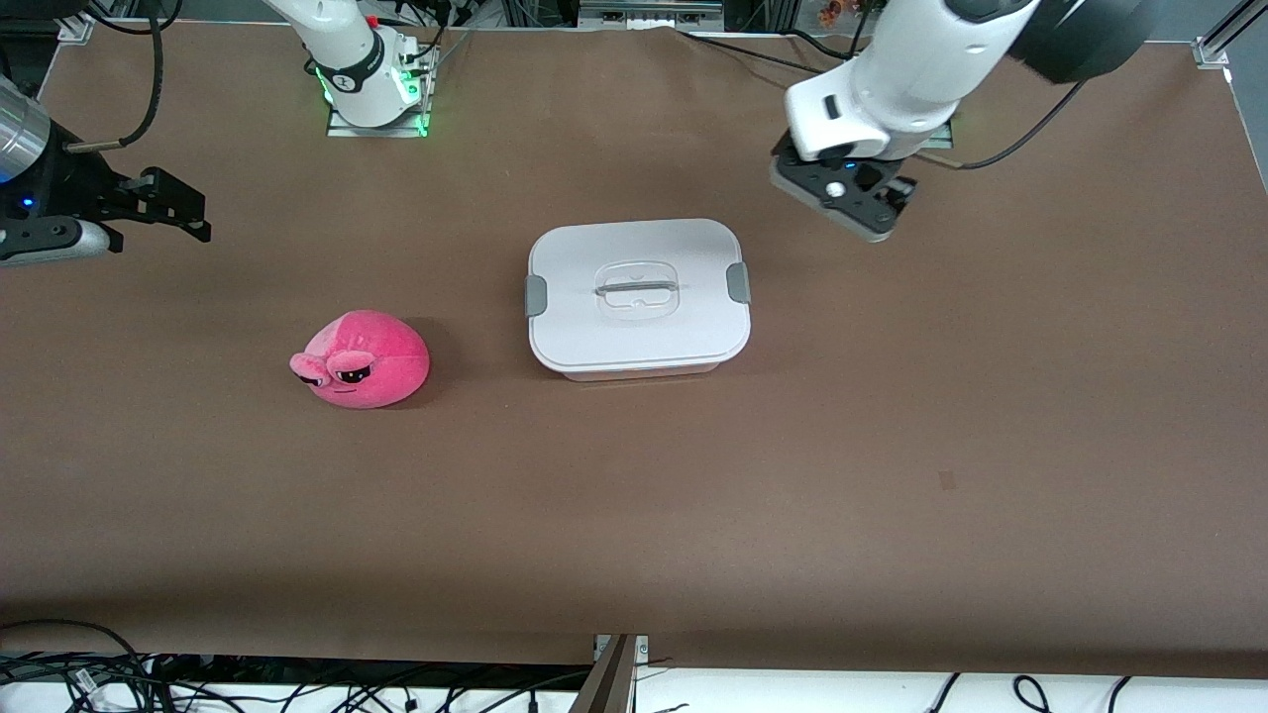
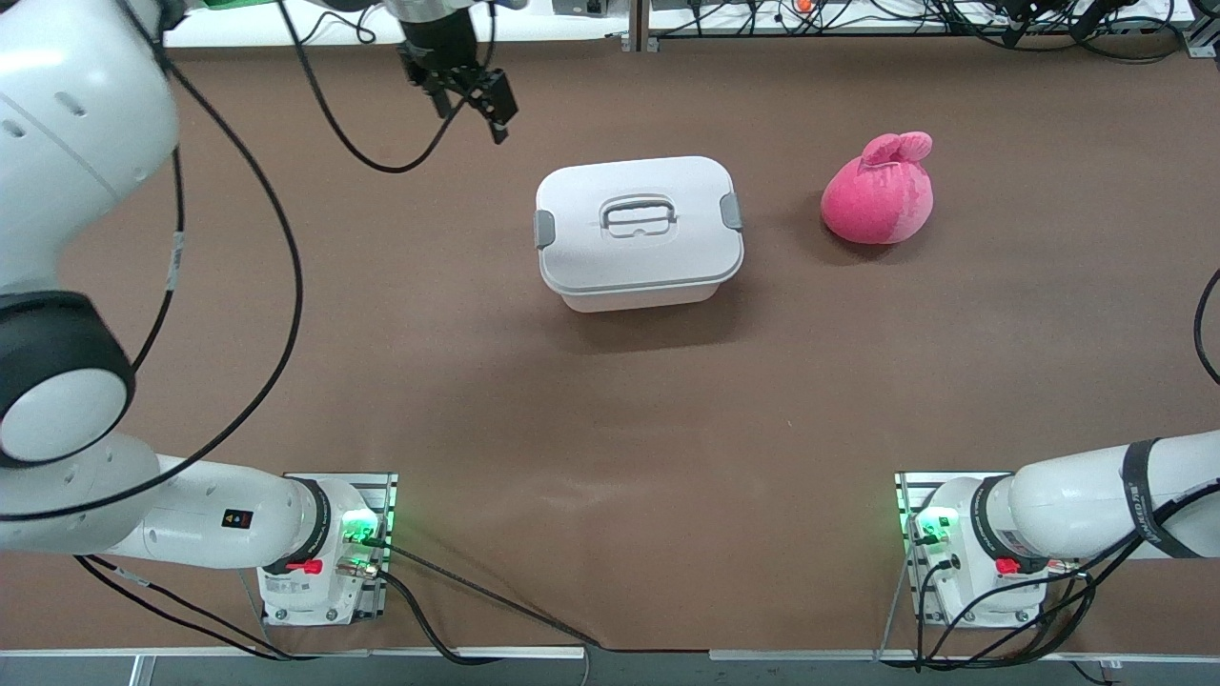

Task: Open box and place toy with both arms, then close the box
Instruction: 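Reach the left gripper to the lid handle while the right gripper approaches the toy, then lift the lid off with the left gripper while the right gripper grasps the toy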

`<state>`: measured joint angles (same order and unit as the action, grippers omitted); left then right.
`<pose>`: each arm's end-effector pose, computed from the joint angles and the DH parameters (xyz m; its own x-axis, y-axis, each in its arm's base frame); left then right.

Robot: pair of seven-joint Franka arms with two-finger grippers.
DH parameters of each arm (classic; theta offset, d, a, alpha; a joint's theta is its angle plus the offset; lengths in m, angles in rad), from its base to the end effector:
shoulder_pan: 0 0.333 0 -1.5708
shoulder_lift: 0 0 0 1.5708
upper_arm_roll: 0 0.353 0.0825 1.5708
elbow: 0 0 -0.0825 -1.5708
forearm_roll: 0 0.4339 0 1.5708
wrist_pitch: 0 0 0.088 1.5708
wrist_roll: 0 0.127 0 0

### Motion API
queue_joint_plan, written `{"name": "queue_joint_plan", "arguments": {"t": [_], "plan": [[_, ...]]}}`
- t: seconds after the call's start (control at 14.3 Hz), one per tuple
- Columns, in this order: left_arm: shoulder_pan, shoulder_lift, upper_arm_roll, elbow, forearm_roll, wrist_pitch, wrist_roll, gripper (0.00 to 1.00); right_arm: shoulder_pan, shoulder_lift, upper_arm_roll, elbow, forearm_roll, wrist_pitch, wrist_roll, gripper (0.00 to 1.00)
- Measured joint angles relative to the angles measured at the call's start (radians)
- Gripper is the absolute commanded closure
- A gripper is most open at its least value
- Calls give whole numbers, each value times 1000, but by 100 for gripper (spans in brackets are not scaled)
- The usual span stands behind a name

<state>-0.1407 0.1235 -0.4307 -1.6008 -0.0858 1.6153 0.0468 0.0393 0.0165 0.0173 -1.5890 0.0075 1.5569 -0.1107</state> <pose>0.5383 -0.3425 0.5603 0.8126 -0.5756 -0.0914 -0.5617 -0.8153 0.1404 0.6055 0.0352 0.6209 0.9849 0.1666 -0.0474 0.1661 -0.9860 -0.0131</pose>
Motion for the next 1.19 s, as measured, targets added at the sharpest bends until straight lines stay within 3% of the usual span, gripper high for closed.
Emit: {"name": "queue_joint_plan", "arguments": {"t": [0.21,0.49,0.77,1.05,1.19], "plan": [[-115,140,-7,82,23,82,20,0,0,16,-1,-15,0,2,-32,0],[-313,303,-10,100,204,276,25,0,0,39,0,-59,0,36,-39,0],[-328,411,4,109,244,411,223,0,0,40,0,-91,8,70,-41,0],[-320,466,12,111,287,435,340,0,1,48,13,-269,45,289,-40,0],[-321,488,10,111,292,435,364,71,2,58,42,-383,49,440,-26,0]]}}
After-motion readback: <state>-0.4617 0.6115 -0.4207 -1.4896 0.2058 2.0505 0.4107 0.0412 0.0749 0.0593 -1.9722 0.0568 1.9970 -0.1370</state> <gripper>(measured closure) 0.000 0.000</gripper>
